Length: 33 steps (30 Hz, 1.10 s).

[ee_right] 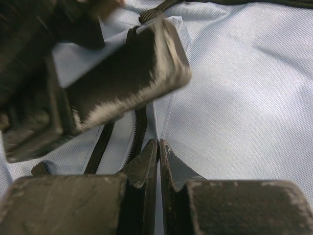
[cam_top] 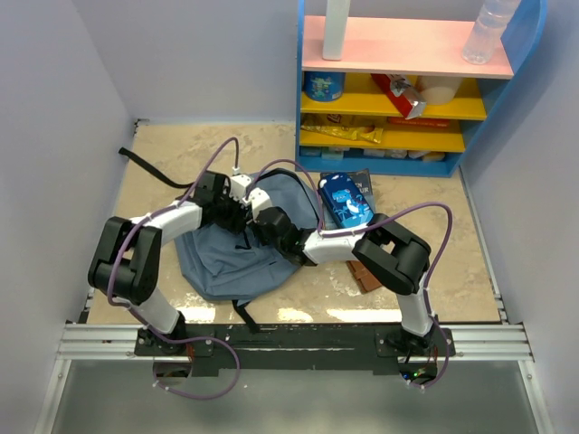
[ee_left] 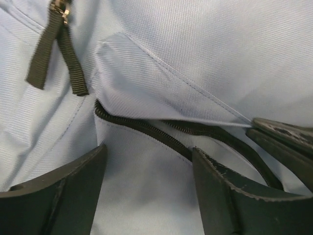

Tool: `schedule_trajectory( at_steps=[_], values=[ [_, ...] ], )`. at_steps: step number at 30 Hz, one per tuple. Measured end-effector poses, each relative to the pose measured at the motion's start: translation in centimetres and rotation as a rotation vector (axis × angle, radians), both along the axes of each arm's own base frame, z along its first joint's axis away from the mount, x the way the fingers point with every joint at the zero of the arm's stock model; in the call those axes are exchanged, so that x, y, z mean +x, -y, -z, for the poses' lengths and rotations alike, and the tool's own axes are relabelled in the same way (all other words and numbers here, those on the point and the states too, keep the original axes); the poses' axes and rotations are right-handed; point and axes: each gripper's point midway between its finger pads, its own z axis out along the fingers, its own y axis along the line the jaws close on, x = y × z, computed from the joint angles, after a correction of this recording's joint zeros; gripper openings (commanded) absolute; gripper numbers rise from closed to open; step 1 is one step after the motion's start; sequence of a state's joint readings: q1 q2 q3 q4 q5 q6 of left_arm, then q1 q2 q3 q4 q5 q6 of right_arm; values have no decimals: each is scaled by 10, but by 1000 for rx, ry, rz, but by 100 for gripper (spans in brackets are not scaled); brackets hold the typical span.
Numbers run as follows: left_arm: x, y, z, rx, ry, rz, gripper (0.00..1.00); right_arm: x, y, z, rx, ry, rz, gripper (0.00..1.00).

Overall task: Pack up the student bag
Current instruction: Adjust the student bag at the center of the board.

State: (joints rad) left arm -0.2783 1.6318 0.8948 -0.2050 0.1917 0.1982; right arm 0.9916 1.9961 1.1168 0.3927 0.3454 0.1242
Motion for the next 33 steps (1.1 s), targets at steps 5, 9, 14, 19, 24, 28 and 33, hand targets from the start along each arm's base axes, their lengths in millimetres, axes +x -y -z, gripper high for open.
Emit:
schedule_trajectory(
  at_steps=[5, 9, 14, 19, 24, 28, 33],
  values=[
    [4, 2, 8, 35, 15, -11, 49, -1, 1, 1, 11, 0, 3, 6],
    [9, 2, 9, 33, 35, -21, 22, 0, 1, 1, 14, -2, 6, 6],
    [9, 2, 8, 32, 52, -22, 0, 0, 3, 3, 16, -6, 10, 6],
    [2, 4, 5, 19, 34, 10, 0, -1, 3, 4, 18, -11, 7, 6],
    [-10, 12, -15, -43, 14, 59, 0, -4, 2, 4, 24, -20, -5, 7],
    [-8, 17, -50, -108, 47, 90, 0, -5, 1, -6, 40, -16, -10, 8],
    [-12, 15, -69, -160, 61, 103, 0, -7, 0, -21, 72, -11, -19, 21]
  ],
)
